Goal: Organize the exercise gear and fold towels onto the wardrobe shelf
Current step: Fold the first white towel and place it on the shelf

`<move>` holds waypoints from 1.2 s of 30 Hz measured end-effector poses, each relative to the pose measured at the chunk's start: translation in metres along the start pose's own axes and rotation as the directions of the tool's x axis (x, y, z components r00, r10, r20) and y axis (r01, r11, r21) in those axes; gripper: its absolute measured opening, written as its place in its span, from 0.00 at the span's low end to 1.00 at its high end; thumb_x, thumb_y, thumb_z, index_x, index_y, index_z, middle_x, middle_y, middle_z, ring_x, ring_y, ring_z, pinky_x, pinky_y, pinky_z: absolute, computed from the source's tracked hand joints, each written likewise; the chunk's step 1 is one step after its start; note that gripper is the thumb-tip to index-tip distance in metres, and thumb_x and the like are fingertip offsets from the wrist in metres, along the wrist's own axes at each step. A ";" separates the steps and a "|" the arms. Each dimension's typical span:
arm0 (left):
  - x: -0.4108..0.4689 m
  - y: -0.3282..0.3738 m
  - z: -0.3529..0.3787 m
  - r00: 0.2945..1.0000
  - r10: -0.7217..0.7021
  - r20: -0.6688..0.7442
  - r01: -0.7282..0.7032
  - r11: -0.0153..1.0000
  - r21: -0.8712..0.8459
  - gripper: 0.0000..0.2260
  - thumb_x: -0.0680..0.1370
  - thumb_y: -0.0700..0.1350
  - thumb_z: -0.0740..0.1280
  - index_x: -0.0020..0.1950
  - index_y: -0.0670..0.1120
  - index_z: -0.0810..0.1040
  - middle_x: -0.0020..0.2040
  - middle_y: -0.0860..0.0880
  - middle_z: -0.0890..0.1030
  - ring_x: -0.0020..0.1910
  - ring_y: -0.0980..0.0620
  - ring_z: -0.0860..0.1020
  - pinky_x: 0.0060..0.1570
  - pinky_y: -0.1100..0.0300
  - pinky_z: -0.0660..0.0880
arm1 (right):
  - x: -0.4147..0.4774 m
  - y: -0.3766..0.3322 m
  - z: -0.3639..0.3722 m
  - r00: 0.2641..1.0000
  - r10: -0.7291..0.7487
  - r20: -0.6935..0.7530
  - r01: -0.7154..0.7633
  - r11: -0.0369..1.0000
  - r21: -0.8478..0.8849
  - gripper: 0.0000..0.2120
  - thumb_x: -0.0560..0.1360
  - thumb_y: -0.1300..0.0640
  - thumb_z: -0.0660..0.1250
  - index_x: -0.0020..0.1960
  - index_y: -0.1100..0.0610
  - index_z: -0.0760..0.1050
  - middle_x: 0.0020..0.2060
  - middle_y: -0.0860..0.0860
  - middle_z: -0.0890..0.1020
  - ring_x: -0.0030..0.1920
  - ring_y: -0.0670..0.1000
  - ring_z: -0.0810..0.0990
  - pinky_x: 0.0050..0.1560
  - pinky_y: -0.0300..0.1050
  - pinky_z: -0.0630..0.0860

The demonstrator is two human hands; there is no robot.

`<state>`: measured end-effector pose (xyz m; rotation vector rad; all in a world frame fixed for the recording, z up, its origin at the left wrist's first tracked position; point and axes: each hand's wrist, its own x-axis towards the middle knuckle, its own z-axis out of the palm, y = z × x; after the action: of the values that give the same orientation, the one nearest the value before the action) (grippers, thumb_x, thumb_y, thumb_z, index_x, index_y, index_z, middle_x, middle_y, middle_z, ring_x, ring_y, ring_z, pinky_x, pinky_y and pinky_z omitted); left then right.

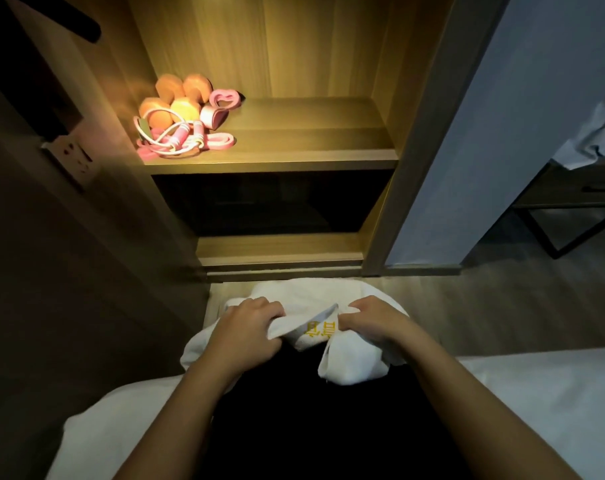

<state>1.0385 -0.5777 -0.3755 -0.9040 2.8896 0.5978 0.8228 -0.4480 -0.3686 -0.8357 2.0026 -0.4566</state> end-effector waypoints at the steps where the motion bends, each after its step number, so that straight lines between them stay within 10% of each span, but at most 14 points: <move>1: -0.005 -0.006 0.001 1.000 -0.004 -0.014 0.004 1.000 -0.015 0.16 0.70 0.52 0.66 0.58 0.59 0.73 0.56 0.57 0.76 0.57 0.54 0.72 0.53 0.57 0.67 | 0.000 0.000 -0.001 1.000 0.002 0.013 -0.002 1.000 -0.008 0.11 0.65 0.45 0.67 0.34 0.53 0.77 0.37 0.48 0.79 0.42 0.48 0.77 0.37 0.43 0.66; 7: -0.019 -0.034 -0.001 0.992 -0.116 -0.057 0.092 0.943 -0.319 0.19 0.72 0.40 0.69 0.59 0.57 0.79 0.58 0.59 0.78 0.55 0.57 0.76 0.55 0.58 0.75 | -0.001 0.006 -0.007 1.000 0.026 0.003 -0.026 1.000 -0.012 0.11 0.70 0.48 0.68 0.35 0.55 0.78 0.37 0.49 0.80 0.41 0.49 0.77 0.38 0.42 0.68; 10: -0.007 -0.022 -0.009 0.985 -0.166 -0.049 0.135 0.913 -0.385 0.10 0.73 0.34 0.66 0.44 0.49 0.82 0.43 0.51 0.82 0.46 0.51 0.78 0.45 0.59 0.73 | -0.002 0.000 -0.010 0.999 0.034 0.007 -0.033 0.997 -0.067 0.11 0.71 0.50 0.68 0.34 0.55 0.76 0.35 0.49 0.79 0.38 0.48 0.75 0.36 0.42 0.68; 16: 0.009 0.006 -0.041 0.899 -0.161 0.408 0.385 0.736 -0.557 0.05 0.60 0.42 0.63 0.26 0.47 0.66 0.24 0.52 0.65 0.25 0.55 0.62 0.28 0.58 0.55 | -0.014 -0.007 -0.047 0.967 0.182 0.178 -0.133 0.957 -0.258 0.12 0.69 0.44 0.69 0.43 0.52 0.79 0.46 0.50 0.82 0.42 0.49 0.79 0.39 0.41 0.71; 22: 0.027 0.027 -0.028 0.878 -0.175 0.445 0.373 0.835 -0.406 0.05 0.60 0.45 0.61 0.33 0.46 0.71 0.32 0.48 0.71 0.34 0.49 0.68 0.31 0.60 0.60 | -0.020 0.001 -0.048 0.975 0.165 0.147 -0.097 0.918 -0.384 0.16 0.73 0.39 0.67 0.50 0.51 0.78 0.50 0.49 0.80 0.47 0.48 0.77 0.42 0.42 0.72; 26: 0.036 0.024 -0.005 0.886 -0.235 0.400 0.338 0.917 -0.211 0.04 0.72 0.44 0.61 0.39 0.45 0.71 0.41 0.47 0.73 0.44 0.46 0.72 0.31 0.62 0.64 | -0.023 -0.008 -0.041 0.976 -0.113 -0.189 0.049 0.948 -0.314 0.18 0.70 0.36 0.70 0.54 0.46 0.79 0.51 0.46 0.81 0.52 0.48 0.78 0.52 0.48 0.77; 32: 0.033 0.021 -0.007 0.888 -0.144 0.436 0.275 0.928 -0.253 0.07 0.68 0.50 0.60 0.37 0.46 0.71 0.42 0.48 0.75 0.45 0.47 0.73 0.35 0.60 0.66 | -0.006 -0.027 -0.003 0.967 -0.236 0.096 0.252 0.828 -0.501 0.33 0.65 0.30 0.68 0.66 0.42 0.73 0.59 0.40 0.79 0.57 0.47 0.76 0.49 0.44 0.71; 36: 0.021 0.013 -0.007 0.912 -0.054 0.407 0.188 0.937 -0.296 0.07 0.75 0.41 0.62 0.48 0.45 0.79 0.47 0.48 0.80 0.49 0.48 0.75 0.48 0.57 0.72 | 0.010 -0.037 0.019 0.938 -0.229 0.260 0.341 0.750 -0.567 0.20 0.67 0.33 0.68 0.51 0.45 0.78 0.44 0.42 0.81 0.46 0.49 0.77 0.37 0.43 0.69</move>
<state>1.0145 -0.5823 -0.3679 -0.8682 2.3922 1.1303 0.8492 -0.4813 -0.3629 -1.5444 1.8678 0.1230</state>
